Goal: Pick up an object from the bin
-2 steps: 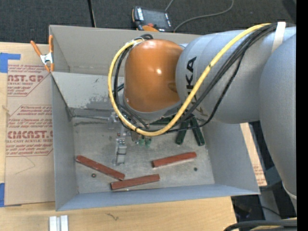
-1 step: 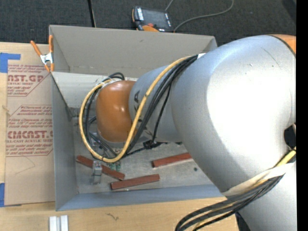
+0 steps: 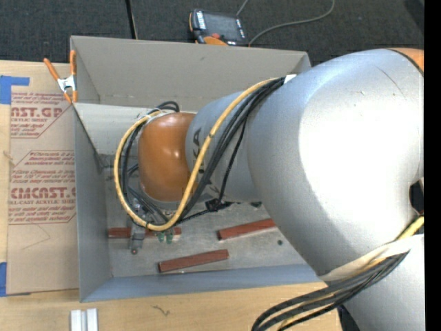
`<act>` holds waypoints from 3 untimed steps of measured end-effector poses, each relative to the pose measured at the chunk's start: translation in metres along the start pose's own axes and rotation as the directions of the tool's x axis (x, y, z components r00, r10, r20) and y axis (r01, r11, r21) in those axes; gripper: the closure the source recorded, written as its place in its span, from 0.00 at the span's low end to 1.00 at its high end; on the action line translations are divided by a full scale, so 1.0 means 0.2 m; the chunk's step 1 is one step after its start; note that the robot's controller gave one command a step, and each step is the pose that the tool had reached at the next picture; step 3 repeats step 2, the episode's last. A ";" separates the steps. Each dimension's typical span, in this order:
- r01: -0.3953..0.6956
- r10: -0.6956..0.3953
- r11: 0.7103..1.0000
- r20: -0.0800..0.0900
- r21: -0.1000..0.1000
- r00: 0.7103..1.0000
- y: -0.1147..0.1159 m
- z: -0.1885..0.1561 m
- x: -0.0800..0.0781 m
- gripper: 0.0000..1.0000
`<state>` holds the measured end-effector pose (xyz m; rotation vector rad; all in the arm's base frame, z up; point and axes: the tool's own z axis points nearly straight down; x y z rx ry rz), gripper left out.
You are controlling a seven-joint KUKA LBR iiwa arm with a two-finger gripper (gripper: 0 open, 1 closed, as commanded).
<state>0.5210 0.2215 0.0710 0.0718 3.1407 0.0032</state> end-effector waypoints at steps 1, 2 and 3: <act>-0.049 0.049 0.999 0.007 -0.003 0.999 -0.02 -0.56 0.04 1.00; -0.048 0.048 0.999 0.009 -0.002 0.999 -0.06 -0.86 -0.12 1.00; -0.048 0.048 0.999 0.009 -0.002 0.999 -0.06 -0.86 -0.12 1.00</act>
Offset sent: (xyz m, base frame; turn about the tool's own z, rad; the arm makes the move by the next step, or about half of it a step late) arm -0.0096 -0.0050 0.1065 0.0501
